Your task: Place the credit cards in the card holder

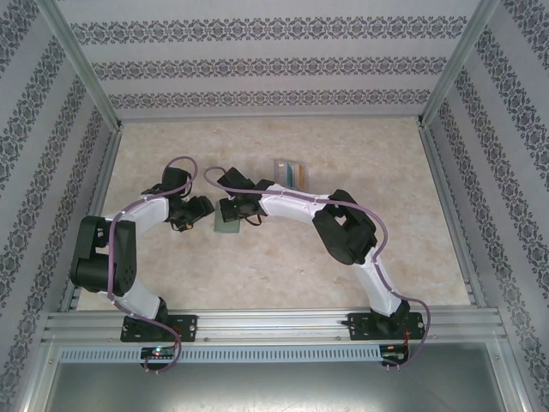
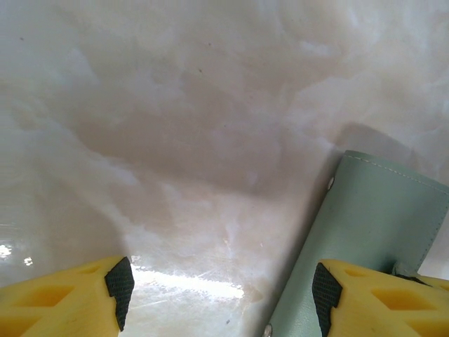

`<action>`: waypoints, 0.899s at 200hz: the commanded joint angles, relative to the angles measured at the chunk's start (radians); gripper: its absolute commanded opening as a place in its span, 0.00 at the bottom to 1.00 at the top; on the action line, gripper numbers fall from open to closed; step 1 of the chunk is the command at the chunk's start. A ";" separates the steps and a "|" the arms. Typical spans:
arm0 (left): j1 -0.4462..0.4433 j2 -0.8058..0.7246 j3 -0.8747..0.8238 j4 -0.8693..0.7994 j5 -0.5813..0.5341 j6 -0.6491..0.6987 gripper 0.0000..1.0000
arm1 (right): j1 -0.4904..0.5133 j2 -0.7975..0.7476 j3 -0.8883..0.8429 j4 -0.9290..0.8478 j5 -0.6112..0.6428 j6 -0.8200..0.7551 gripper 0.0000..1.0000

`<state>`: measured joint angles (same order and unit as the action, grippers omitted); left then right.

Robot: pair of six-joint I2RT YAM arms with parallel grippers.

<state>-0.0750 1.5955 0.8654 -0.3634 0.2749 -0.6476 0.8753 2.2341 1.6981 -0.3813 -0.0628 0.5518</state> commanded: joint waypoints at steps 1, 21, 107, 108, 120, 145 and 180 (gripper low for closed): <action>0.029 -0.027 -0.011 -0.040 -0.017 -0.013 0.71 | 0.017 0.060 0.014 -0.120 0.044 -0.040 0.00; 0.041 -0.034 -0.013 -0.040 -0.012 -0.013 0.71 | 0.017 0.087 0.042 -0.156 0.042 -0.043 0.00; 0.074 -0.050 -0.031 -0.042 0.010 -0.007 0.72 | -0.001 0.122 0.054 -0.164 -0.016 -0.001 0.00; 0.074 -0.050 -0.032 -0.042 0.009 -0.007 0.72 | -0.003 0.123 0.052 -0.162 -0.022 0.001 0.00; 0.075 -0.053 -0.038 -0.039 0.010 -0.007 0.72 | -0.030 0.130 0.031 -0.141 -0.072 0.030 0.00; 0.077 -0.052 -0.049 -0.035 0.011 -0.002 0.72 | -0.059 0.139 0.007 -0.133 -0.102 0.038 0.00; 0.081 -0.049 -0.058 -0.024 0.017 -0.009 0.72 | -0.059 0.171 0.025 -0.169 -0.081 0.027 0.00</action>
<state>-0.0078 1.5684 0.8234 -0.3752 0.2836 -0.6521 0.8284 2.2837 1.7634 -0.4343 -0.1898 0.5728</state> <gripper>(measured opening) 0.718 0.041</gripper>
